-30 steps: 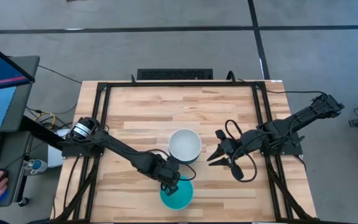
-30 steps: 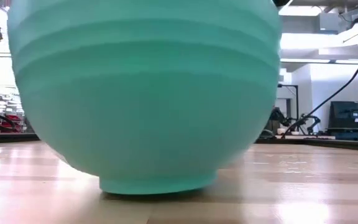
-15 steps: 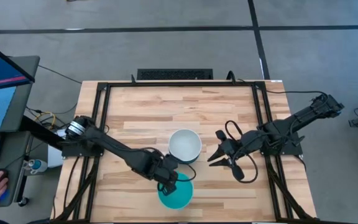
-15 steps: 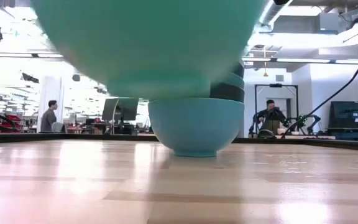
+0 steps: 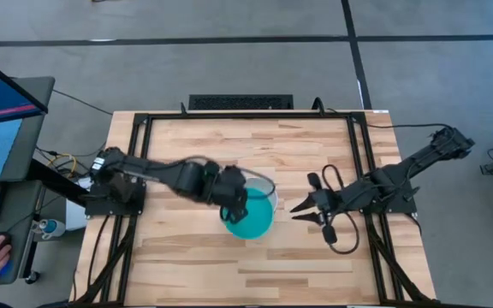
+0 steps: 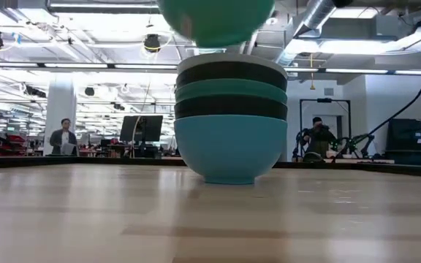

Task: Nest bowls inside each other
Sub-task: Stack the blue bowl on the white bowl

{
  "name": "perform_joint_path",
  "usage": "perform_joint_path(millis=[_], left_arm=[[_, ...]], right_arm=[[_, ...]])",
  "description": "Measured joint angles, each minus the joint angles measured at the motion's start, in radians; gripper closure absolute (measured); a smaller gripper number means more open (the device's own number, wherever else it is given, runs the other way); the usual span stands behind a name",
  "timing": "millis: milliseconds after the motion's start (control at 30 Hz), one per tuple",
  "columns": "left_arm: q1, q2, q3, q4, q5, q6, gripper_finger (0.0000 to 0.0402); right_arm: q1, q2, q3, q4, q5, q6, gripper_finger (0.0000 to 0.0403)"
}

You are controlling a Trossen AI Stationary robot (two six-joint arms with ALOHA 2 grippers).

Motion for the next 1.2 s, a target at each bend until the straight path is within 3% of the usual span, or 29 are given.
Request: perform_joint_path(millis=[300, 567, 767, 1200], left_arm=[[0.205, 0.002, -0.023, 0.024, 0.108, 0.196, 0.0401], [0.332, 0.017, -0.036, 0.089, 0.259, 0.279, 0.0401], [0.329, 0.057, -0.037, -0.012, 0.28, 0.277, 0.0401], [0.315, 0.117, -0.036, 0.058, 0.313, 0.3, 0.0401]], right_arm=[[0.0, -0.22, -0.243, 0.232, 0.018, 0.034, 0.0301], [-0.007, -0.309, -0.372, 0.256, 0.033, 0.105, 0.0301], [-0.032, -0.304, -0.4, 0.261, 0.037, 0.113, 0.0301], [-0.073, -0.302, -0.401, 0.266, 0.036, 0.106, 0.0301]])
